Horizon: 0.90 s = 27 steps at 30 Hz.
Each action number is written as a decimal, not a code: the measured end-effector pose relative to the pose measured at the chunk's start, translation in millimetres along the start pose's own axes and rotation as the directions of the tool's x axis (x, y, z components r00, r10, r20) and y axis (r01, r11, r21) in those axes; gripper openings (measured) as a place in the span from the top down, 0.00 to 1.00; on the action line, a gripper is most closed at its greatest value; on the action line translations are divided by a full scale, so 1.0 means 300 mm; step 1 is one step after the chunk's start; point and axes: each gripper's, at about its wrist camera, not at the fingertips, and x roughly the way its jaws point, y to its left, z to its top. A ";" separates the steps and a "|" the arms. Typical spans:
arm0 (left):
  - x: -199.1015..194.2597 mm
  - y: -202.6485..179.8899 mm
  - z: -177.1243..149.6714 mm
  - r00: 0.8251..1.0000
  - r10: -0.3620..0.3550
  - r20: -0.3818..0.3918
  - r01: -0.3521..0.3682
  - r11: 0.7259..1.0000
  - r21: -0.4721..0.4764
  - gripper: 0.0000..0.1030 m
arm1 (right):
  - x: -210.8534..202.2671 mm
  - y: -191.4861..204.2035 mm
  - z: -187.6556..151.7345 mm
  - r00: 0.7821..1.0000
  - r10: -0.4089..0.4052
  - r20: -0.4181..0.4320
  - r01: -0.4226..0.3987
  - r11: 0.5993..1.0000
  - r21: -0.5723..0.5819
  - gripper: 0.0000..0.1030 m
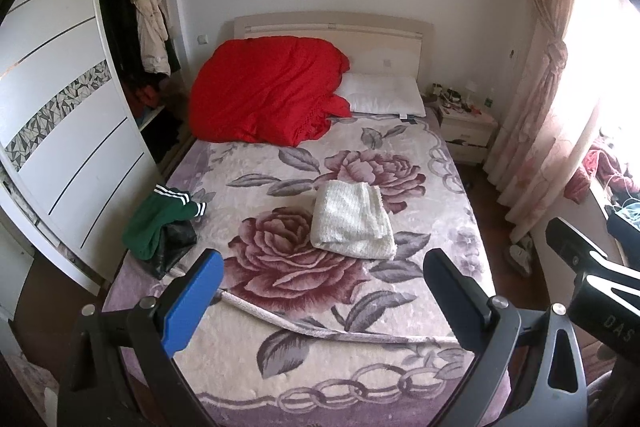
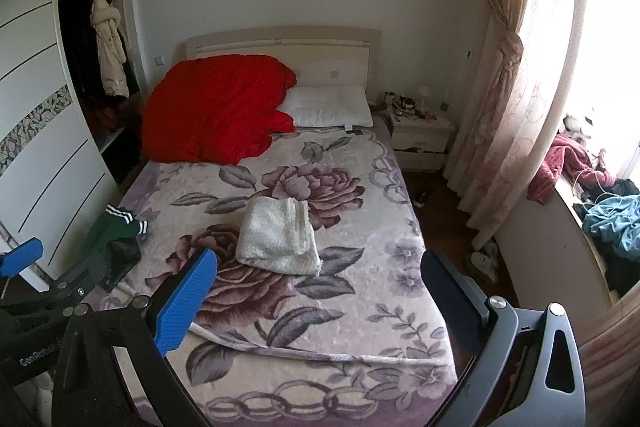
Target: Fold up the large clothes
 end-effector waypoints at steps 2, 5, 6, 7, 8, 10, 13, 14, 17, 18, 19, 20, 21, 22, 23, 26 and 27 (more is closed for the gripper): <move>-0.004 0.001 -0.005 1.000 0.004 0.001 -0.004 1.000 0.006 0.01 | -0.007 0.001 -0.005 1.000 0.001 -0.001 -0.001 1.000 0.000 0.00; -0.008 0.007 -0.011 1.000 0.004 0.003 -0.004 1.000 0.007 0.01 | -0.013 0.008 -0.013 1.000 -0.004 -0.003 0.004 1.000 0.002 0.00; -0.006 0.004 -0.010 1.000 0.005 0.005 -0.005 1.000 0.008 0.01 | -0.015 0.009 -0.017 1.000 -0.003 -0.004 0.003 1.000 0.002 0.00; -0.007 0.004 -0.012 1.000 0.007 0.007 -0.007 1.000 0.009 0.01 | -0.018 0.008 -0.020 1.000 -0.002 -0.004 0.002 1.000 0.002 0.00; -0.008 0.004 -0.015 1.000 0.006 0.006 -0.006 1.000 0.011 0.01 | -0.017 0.007 -0.018 1.000 -0.003 -0.005 0.003 1.000 0.000 0.00; -0.010 0.002 -0.019 1.000 0.013 0.008 -0.013 1.000 0.012 0.01 | -0.025 0.013 -0.031 1.000 -0.007 -0.005 0.007 1.000 -0.001 0.00; -0.015 0.003 -0.025 1.000 0.013 0.007 -0.013 1.000 0.014 0.01 | -0.026 0.015 -0.032 1.000 -0.006 -0.006 0.006 1.000 0.001 0.00; -0.018 0.005 -0.027 1.000 0.015 0.008 -0.015 1.000 0.016 0.01 | -0.028 0.016 -0.034 1.000 -0.007 -0.007 0.007 1.000 0.002 0.00; -0.020 0.006 -0.026 1.000 0.015 0.012 -0.016 1.000 0.015 0.01 | -0.029 0.013 -0.030 1.000 -0.006 -0.006 0.006 1.000 0.001 0.00; -0.019 0.009 -0.024 1.000 0.016 0.009 -0.016 1.000 0.016 0.01 | -0.023 0.012 -0.026 1.000 -0.005 -0.005 0.005 1.000 -0.001 0.00; -0.022 0.012 -0.023 1.000 0.015 0.009 -0.015 1.000 0.016 0.01 | -0.021 0.010 -0.024 1.000 -0.004 -0.005 0.004 1.000 -0.002 0.00; -0.023 0.013 -0.024 1.000 0.015 0.011 -0.015 1.000 0.017 0.01 | -0.021 0.009 -0.023 1.000 -0.005 -0.005 0.005 1.000 -0.003 0.00; -0.023 0.015 -0.024 1.000 0.017 0.013 -0.017 1.000 0.017 0.01 | -0.021 0.009 -0.023 1.000 -0.006 -0.004 0.006 1.000 -0.003 0.00; -0.024 0.016 -0.020 1.000 0.016 0.012 -0.016 1.000 0.016 0.01 | -0.023 0.011 -0.031 1.000 -0.009 -0.002 0.009 1.000 -0.003 0.00; -0.026 0.019 -0.020 1.000 0.014 0.013 -0.014 1.000 0.014 0.01 | -0.027 0.011 -0.037 1.000 -0.007 -0.001 0.007 1.000 -0.001 0.00; -0.030 0.023 -0.017 1.000 0.015 0.014 -0.015 1.000 0.018 0.01 | -0.035 0.013 -0.050 1.000 -0.008 -0.001 0.008 1.000 -0.001 0.00; -0.031 0.022 -0.013 1.000 0.014 0.015 -0.015 1.000 0.017 0.01 | -0.033 0.013 -0.048 1.000 -0.008 -0.001 0.008 1.000 -0.001 0.00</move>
